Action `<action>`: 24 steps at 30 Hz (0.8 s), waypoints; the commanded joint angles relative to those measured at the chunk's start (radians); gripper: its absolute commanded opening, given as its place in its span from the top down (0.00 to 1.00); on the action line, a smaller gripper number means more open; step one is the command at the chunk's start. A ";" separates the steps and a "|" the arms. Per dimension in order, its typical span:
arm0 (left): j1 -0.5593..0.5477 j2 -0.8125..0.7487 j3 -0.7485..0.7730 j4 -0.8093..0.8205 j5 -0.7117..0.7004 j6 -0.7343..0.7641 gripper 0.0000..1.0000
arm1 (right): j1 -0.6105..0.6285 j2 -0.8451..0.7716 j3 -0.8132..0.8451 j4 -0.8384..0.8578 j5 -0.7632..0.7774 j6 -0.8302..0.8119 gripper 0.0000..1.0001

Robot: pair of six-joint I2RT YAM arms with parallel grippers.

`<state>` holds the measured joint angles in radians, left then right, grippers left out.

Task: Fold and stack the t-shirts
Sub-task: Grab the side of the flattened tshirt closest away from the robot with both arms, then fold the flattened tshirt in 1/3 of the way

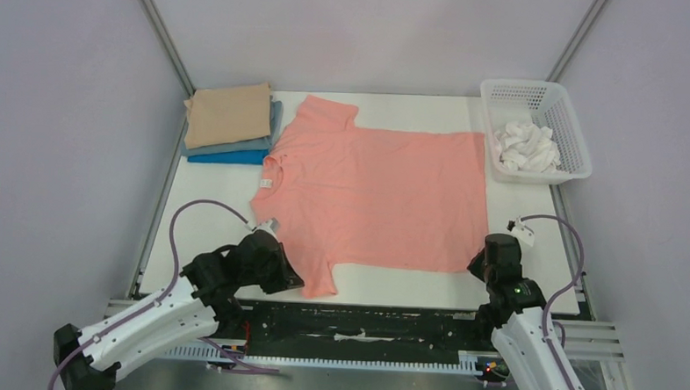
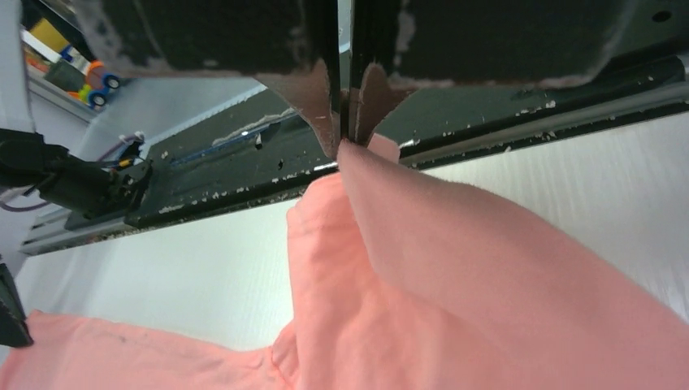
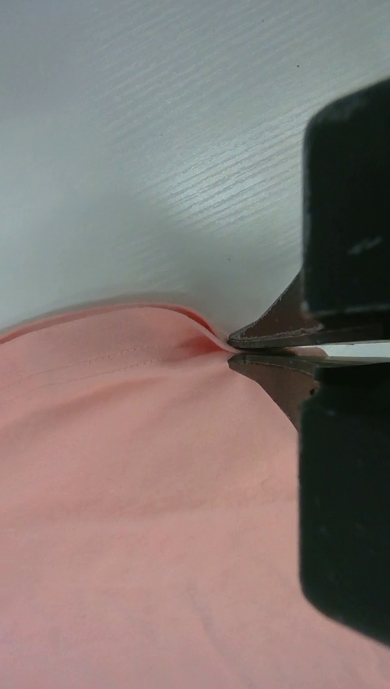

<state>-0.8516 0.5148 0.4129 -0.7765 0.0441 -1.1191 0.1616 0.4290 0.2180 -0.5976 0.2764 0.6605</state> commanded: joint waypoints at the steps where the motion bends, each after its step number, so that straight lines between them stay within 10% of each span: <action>1: -0.003 0.158 0.129 0.171 -0.092 0.132 0.98 | 0.001 0.085 0.067 0.090 -0.002 -0.038 1.00; 9: 0.081 0.409 0.342 0.274 -0.279 0.254 0.98 | 0.001 0.243 0.164 0.208 0.024 -0.072 1.00; 24: 0.409 0.670 0.544 0.344 -0.211 0.343 0.98 | -0.002 0.414 0.288 0.246 0.128 -0.142 0.99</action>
<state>-0.4866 1.1469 0.8902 -0.4713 -0.1513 -0.8406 0.1612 0.8139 0.4461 -0.3962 0.3431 0.5518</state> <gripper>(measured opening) 0.045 0.014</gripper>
